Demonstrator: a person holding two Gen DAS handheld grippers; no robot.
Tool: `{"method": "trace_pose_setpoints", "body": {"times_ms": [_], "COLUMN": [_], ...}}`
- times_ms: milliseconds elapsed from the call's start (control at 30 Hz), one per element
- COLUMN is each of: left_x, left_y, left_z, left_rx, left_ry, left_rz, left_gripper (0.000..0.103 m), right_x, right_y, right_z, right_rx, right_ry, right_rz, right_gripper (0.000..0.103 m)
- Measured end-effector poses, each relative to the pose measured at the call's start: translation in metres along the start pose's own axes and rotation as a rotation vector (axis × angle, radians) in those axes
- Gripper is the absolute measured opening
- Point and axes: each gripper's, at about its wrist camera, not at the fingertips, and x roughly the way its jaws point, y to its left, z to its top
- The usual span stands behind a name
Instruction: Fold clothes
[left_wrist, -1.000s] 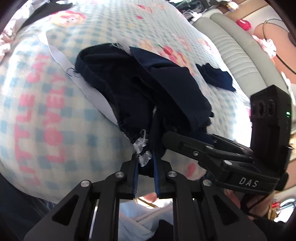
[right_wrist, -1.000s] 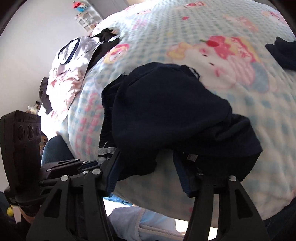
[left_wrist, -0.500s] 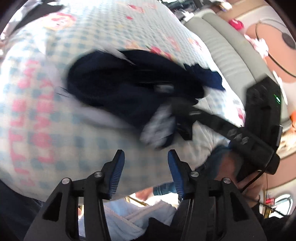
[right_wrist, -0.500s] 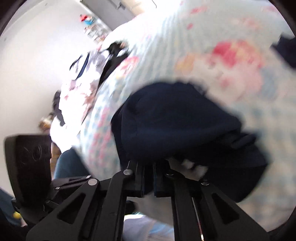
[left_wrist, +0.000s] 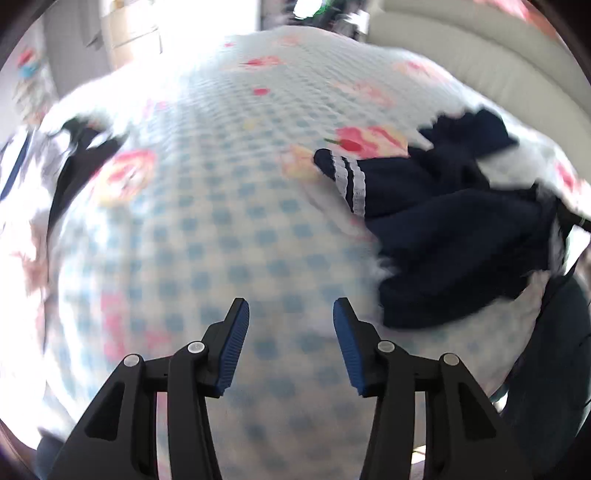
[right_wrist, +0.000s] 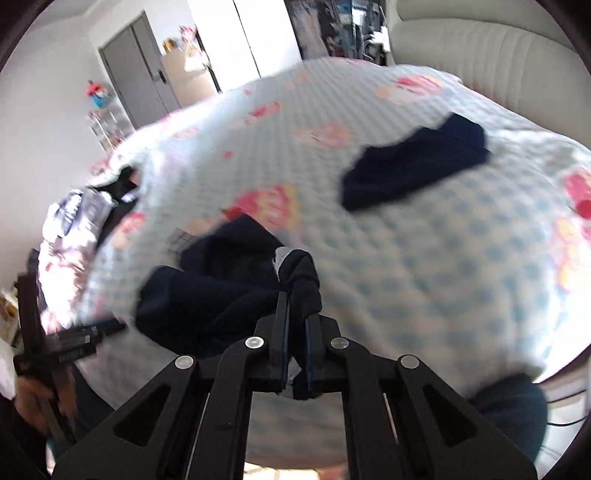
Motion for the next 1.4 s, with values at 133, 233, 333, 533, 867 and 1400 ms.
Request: {"method": "trace_pose_setpoints", "body": {"times_ms": [133, 233, 333, 533, 867, 1400], "left_x": [0.009, 0.009, 0.008, -0.005, 0.016, -0.161], "left_y": [-0.019, -0.03, -0.031, 0.006, -0.001, 0.022], "left_z": [0.005, -0.003, -0.009, -0.012, -0.033, 0.116], "left_rx": [0.09, 0.119, 0.081, -0.183, -0.255, -0.146], "left_ry": [0.042, 0.053, 0.063, 0.038, 0.087, -0.413], "left_rz": [-0.09, -0.147, -0.257, -0.485, -0.567, -0.435], "left_gripper": [0.05, 0.05, 0.053, 0.058, 0.057, 0.012], "right_x": [-0.004, 0.004, 0.015, 0.036, 0.042, -0.04], "right_y": [-0.027, -0.025, -0.023, -0.018, -0.064, 0.051], "right_z": [0.0, -0.006, -0.013, -0.026, -0.042, 0.116], "right_rx": [-0.024, -0.039, -0.036, -0.03, 0.224, -0.07], "right_ry": [0.088, 0.148, 0.188, 0.267, 0.315, -0.095], "right_rz": [0.026, 0.055, 0.079, 0.128, 0.032, 0.244], "right_gripper": [0.031, 0.048, 0.069, 0.07, 0.069, 0.006]}}
